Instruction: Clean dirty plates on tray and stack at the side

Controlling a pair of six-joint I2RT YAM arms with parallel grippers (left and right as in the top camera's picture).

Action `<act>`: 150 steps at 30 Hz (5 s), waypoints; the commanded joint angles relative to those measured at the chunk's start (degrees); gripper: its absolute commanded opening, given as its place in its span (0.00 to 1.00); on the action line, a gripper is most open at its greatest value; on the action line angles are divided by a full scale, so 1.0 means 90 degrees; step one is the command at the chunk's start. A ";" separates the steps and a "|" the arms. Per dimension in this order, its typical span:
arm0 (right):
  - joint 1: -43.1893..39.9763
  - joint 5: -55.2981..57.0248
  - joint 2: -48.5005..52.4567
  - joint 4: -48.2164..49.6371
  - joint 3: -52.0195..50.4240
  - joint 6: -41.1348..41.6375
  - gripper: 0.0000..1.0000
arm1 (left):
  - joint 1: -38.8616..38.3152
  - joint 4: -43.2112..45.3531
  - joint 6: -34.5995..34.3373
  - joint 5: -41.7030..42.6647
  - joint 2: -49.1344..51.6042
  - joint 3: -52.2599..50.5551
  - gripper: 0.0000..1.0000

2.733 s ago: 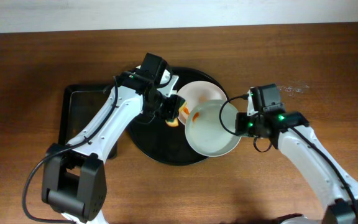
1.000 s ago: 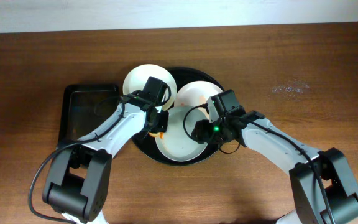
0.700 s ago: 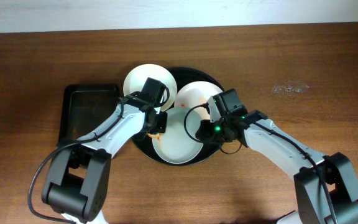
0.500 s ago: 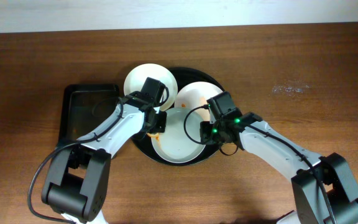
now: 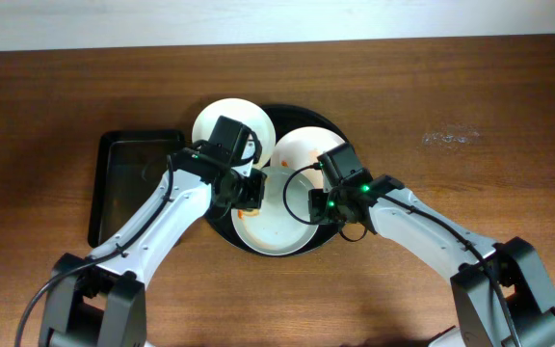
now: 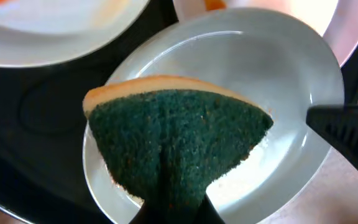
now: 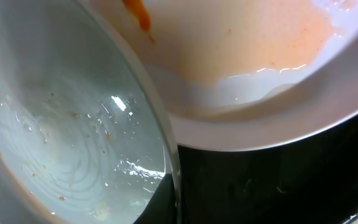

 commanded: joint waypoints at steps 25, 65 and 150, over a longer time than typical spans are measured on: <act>0.0109 0.1647 -0.0716 -0.2875 0.1710 0.0355 0.04 | -0.1224 0.3203 -0.1950 0.1183 -0.0090 -0.1486 0.00; 0.0330 0.1705 -0.0670 -0.3123 0.1591 0.0583 0.04 | -0.1217 0.4068 -0.1989 -0.1785 0.0418 -0.2059 0.00; 0.0311 0.1362 0.0585 -0.1316 0.0857 0.0967 0.04 | -0.1387 0.1064 -0.2931 -0.2079 -0.0418 -0.1345 0.00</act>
